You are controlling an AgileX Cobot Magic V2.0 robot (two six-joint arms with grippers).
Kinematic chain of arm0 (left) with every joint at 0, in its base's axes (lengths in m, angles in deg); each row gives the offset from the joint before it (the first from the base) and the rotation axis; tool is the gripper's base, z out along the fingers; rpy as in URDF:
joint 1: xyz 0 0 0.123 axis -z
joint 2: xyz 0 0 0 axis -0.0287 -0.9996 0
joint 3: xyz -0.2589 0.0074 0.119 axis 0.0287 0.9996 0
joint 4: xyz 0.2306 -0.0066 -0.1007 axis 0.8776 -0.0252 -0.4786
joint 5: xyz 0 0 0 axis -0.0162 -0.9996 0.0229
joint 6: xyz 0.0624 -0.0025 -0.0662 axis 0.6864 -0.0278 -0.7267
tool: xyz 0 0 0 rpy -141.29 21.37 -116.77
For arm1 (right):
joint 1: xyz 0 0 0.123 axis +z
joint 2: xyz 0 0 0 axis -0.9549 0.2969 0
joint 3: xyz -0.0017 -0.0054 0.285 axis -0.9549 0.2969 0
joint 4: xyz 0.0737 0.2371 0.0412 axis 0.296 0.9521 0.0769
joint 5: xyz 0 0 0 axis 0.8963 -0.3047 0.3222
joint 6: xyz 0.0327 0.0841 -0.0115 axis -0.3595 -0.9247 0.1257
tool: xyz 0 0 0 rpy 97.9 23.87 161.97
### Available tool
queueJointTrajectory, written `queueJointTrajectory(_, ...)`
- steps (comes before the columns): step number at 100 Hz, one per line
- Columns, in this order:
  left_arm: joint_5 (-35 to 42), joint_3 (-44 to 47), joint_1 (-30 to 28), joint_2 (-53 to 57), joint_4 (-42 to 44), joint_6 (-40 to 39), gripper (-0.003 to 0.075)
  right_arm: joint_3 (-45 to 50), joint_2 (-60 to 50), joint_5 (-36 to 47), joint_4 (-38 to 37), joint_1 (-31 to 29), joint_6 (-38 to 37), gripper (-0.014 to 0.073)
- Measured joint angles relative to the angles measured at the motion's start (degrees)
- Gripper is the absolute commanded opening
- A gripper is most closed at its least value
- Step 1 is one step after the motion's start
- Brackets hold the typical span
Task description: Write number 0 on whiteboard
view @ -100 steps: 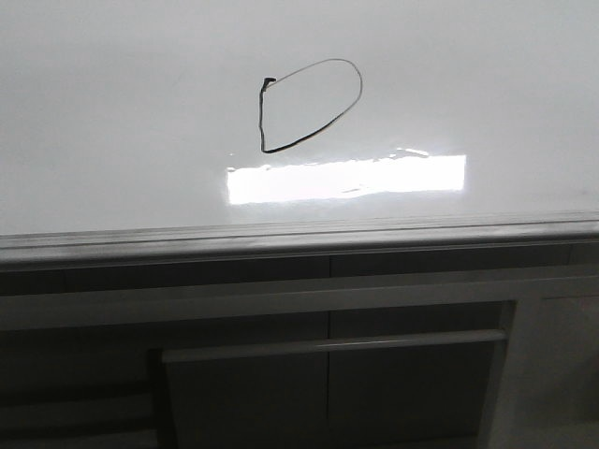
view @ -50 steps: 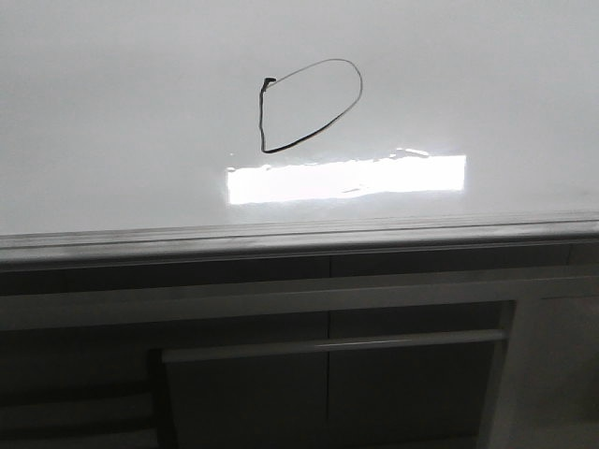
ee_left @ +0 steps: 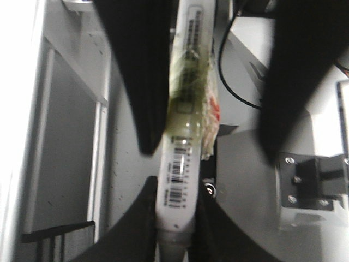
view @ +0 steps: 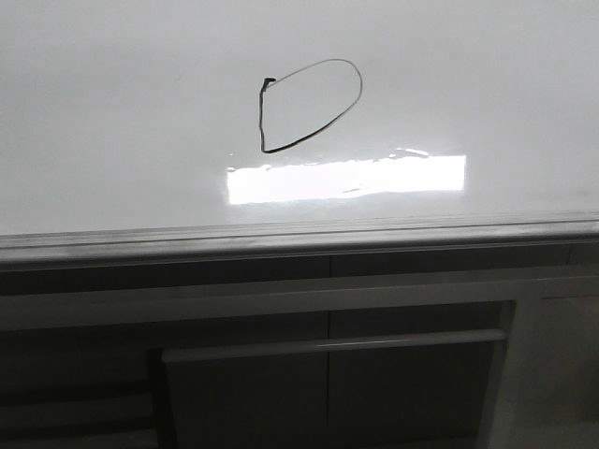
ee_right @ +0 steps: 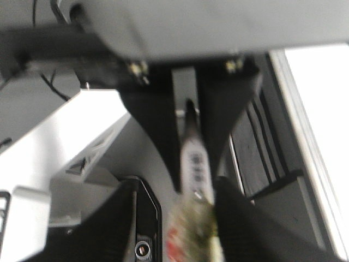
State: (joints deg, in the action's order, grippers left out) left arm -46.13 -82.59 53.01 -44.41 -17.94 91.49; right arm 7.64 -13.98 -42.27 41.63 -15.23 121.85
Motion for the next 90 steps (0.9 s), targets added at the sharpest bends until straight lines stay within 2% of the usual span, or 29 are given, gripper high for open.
queueJointTrajectory(6,1.26,0.0,0.0,0.0,0.39,0.0,-0.002,-0.09,0.0,1.29,0.56,0.09,0.07,0.0495)
queueJointTrajectory(31,5.22,0.1,0.0,-0.13,0.65,-0.11,-0.002,-0.09,-2.71,3.64,-4.82,-0.6,0.07,0.0496)
queueJointTrajectory(48,9.11,1.9,0.0,-0.13,1.98,-2.34,-0.002,-0.09,-8.13,3.28,-9.07,-4.64,0.07,0.0476)
queueJointTrajectory(53,11.08,2.83,0.0,-0.13,3.36,-4.08,-0.002,-0.09,-10.04,3.04,-10.37,-6.07,-0.03,0.0435)
queueJointTrajectory(60,15.11,4.27,-0.15,-0.13,5.9,-7.47,-0.002,-0.09,-12.87,2.92,-12.36,-8.26,-0.03,0.0329)
queueJointTrajectory(65,18.67,5.35,-0.84,-0.13,7.65,-10.4,-0.002,-0.09,-14.88,2.77,-13.7,-9.8,-0.03,0.0216)
queueJointTrajectory(75,27.78,7.77,-3.71,-0.13,10.12,-17.02,-0.002,-0.09,-19.04,1.87,-15.64,-12.85,-0.03,-0.0079)
queueJointTrajectory(90,41.06,11.87,-12.03,-0.13,10.67,-28.29,-0.002,-0.09,-23.76,-1.38,-17.65,-16.62,-0.15,-0.0069)
